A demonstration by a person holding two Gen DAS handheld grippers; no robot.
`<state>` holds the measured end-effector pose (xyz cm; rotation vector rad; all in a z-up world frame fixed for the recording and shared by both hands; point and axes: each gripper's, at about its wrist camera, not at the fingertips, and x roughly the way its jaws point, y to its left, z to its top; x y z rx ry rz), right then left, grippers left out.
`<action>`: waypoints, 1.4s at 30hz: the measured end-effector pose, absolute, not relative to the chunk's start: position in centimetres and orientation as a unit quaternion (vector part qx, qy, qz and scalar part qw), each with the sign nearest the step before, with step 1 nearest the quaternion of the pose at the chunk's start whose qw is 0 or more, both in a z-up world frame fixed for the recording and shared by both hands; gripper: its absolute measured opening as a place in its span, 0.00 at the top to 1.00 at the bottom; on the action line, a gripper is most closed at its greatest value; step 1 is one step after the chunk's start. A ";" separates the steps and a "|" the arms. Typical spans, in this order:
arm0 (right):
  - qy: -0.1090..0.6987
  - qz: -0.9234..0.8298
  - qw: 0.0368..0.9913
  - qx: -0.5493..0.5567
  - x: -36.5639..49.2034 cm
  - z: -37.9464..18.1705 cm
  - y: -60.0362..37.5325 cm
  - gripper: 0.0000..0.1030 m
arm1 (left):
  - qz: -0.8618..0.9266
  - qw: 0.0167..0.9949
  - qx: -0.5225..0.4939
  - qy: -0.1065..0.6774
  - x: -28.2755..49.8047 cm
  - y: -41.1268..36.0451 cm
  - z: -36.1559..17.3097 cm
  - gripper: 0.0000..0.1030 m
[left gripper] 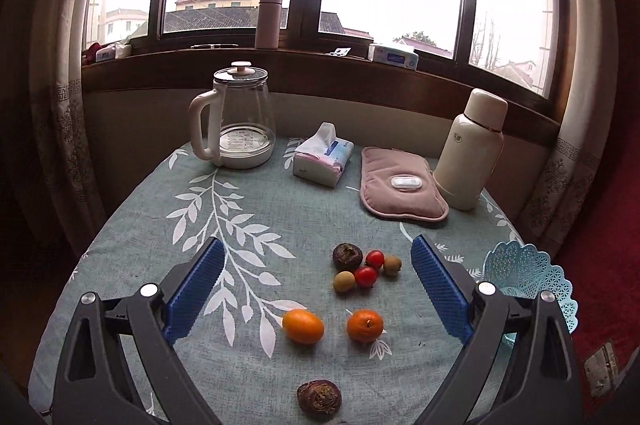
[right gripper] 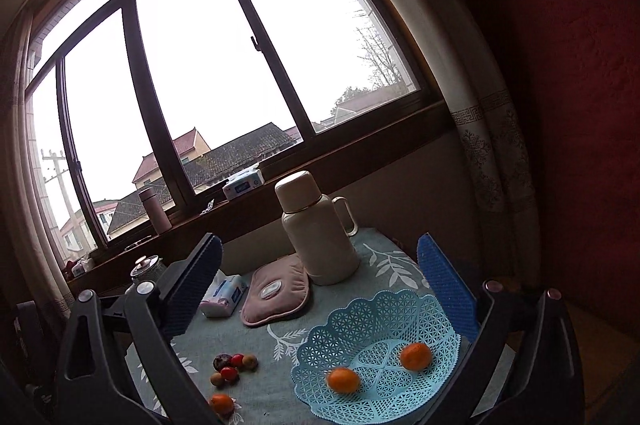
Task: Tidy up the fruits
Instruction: 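Withdraw both grippers from the basket back toward the remaining fruit, then close the left gripper on another large orange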
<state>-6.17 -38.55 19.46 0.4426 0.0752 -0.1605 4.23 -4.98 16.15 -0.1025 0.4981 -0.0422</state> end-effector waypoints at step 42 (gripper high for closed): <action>0.157 0.012 0.976 0.152 -1.1 15.0 -30.5 0.03 | -0.033 0.904 0.002 0.427 11.2 -4.7 2.4 0.25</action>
